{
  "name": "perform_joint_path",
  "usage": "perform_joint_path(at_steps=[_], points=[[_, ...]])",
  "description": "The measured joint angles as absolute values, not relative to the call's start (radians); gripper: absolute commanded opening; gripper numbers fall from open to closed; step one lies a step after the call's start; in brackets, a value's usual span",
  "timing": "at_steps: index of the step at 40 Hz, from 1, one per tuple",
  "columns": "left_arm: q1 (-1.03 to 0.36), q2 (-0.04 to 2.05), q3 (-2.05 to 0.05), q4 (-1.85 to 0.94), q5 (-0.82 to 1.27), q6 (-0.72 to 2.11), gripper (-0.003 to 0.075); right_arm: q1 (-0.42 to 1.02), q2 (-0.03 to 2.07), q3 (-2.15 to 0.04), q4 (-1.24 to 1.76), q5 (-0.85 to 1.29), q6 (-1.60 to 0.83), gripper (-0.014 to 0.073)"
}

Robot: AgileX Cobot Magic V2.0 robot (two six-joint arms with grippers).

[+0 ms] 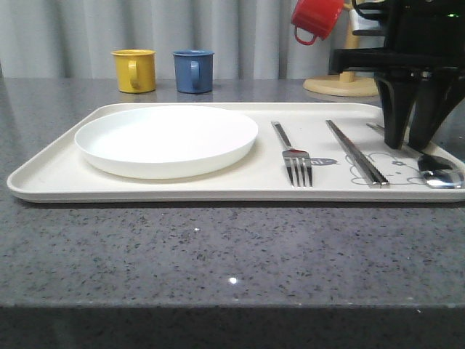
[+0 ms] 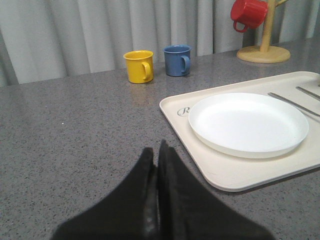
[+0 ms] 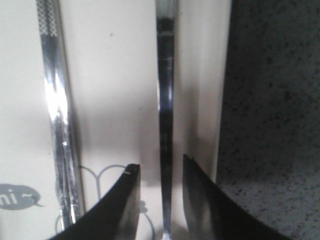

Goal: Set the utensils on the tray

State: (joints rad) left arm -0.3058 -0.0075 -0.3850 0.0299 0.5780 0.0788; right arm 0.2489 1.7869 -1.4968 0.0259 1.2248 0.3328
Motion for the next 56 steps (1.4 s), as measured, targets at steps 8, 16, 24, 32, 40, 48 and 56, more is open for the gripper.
perform_joint_path(at_steps=[8,16,24,32,40,48,56], points=[[-0.306,-0.008,-0.385,0.030,0.578,0.079,-0.0018,0.249,1.667,-1.578,0.026,1.225,0.311,0.0253],[-0.306,-0.008,-0.385,0.030,0.578,0.079,-0.0018,0.249,1.510,-1.596,0.026,1.235,0.189,0.0029],[-0.306,-0.008,-0.385,0.030,0.578,0.079,-0.0018,0.249,1.359,-1.473,0.026,1.245,0.131,-0.0119],[-0.306,-0.008,-0.385,0.030,0.578,0.079,-0.0018,0.249,1.154,-1.223,0.026,1.102,0.102,-0.0121],[-0.306,-0.008,-0.385,0.030,0.578,0.079,-0.0018,0.249,0.877,-0.912,0.026,0.811,0.087,-0.0121],[-0.306,-0.008,-0.385,0.030,0.578,0.079,-0.0018,0.249,0.553,-0.605,-0.032,0.575,0.085,-0.0121],[-0.306,-0.008,-0.385,0.030,0.578,0.079,-0.0018,0.249,0.306,-0.421,-0.084,0.487,0.083,-0.0121]])
